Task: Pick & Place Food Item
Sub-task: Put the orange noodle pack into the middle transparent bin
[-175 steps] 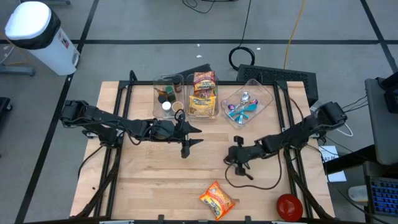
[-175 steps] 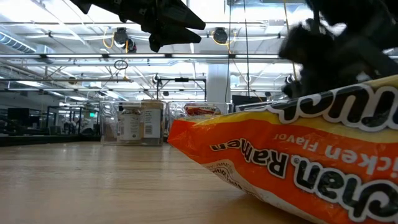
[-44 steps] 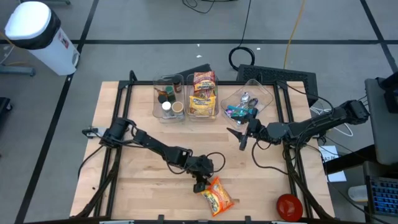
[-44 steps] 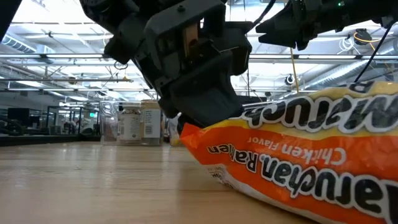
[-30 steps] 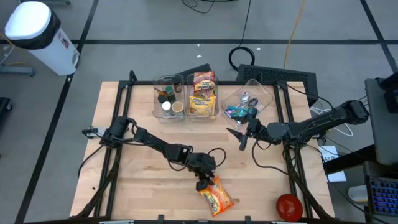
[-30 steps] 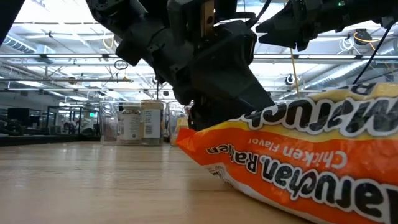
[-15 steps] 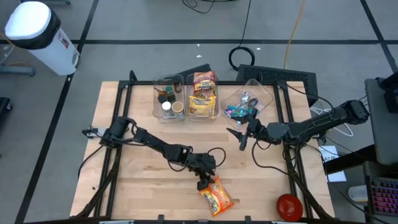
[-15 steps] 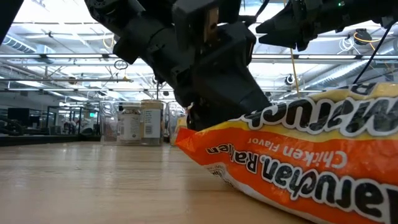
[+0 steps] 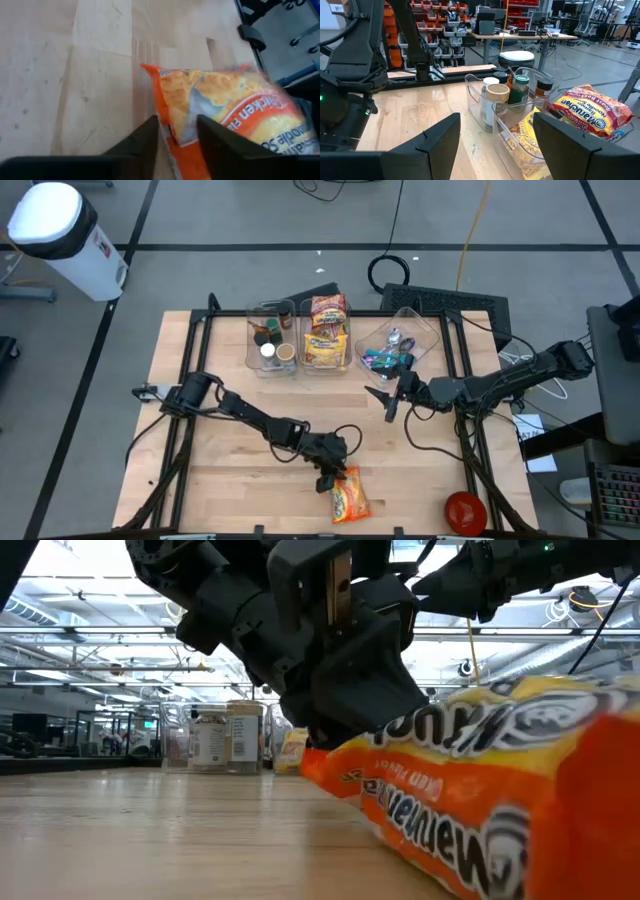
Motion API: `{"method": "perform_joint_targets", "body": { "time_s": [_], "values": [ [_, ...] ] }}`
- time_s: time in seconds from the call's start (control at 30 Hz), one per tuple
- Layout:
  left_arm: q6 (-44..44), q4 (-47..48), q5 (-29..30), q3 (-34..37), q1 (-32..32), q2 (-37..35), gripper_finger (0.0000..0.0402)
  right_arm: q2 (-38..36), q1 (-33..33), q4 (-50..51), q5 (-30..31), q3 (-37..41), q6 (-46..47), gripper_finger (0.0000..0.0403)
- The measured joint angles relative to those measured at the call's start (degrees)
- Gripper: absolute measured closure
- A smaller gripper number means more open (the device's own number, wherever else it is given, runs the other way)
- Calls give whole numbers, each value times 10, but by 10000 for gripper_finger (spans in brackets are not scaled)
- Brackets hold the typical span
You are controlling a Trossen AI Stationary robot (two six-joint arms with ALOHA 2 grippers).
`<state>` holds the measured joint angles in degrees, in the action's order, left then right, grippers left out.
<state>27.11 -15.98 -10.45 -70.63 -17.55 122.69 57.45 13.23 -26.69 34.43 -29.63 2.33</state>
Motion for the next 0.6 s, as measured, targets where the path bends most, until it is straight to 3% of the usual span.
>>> {"method": "perform_joint_targets", "body": {
  "time_s": [0.17,0.37,0.6],
  "values": [
    [0,7,0,0,14,0,381,0,0,1,0,0,14,161],
    [-42,53,11,0,32,-46,397,-9,0,1,0,0,10,161],
    [-169,214,88,0,54,-218,399,-74,0,13,0,0,14,161]
  ]
}}
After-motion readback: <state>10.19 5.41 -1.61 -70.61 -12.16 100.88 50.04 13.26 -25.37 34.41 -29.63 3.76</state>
